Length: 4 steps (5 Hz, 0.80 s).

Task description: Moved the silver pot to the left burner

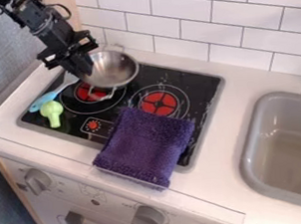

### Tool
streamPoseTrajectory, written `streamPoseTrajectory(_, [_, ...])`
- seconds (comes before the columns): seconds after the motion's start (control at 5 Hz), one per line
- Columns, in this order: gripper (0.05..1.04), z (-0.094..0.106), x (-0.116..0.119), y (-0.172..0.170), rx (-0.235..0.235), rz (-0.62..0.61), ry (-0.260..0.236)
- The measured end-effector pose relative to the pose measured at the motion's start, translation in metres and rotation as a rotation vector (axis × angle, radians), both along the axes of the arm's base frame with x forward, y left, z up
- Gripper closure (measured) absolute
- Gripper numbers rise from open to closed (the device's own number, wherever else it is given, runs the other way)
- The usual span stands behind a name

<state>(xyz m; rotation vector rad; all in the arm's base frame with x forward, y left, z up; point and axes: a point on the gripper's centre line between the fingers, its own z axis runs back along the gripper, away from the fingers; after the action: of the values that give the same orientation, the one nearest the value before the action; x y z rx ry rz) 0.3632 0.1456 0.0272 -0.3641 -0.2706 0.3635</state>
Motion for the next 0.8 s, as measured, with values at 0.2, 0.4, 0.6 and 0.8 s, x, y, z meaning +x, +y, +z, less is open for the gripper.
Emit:
streamPoseTrajectory(0.2, [0.532,0.0,0.001,-0.001,-0.018,0.029,-0.006])
streamPoseTrajectory(0.4, [0.224,-0.001,0.001,-0.001,-0.017,0.03,-0.002])
streamPoseTrajectory(0.6, [0.073,-0.003,-0.003,-0.004,-0.027,0.028,0.011])
streamPoseTrajectory(0.8, [0.078,0.009,-0.003,-0.004,-0.012,0.023,-0.013])
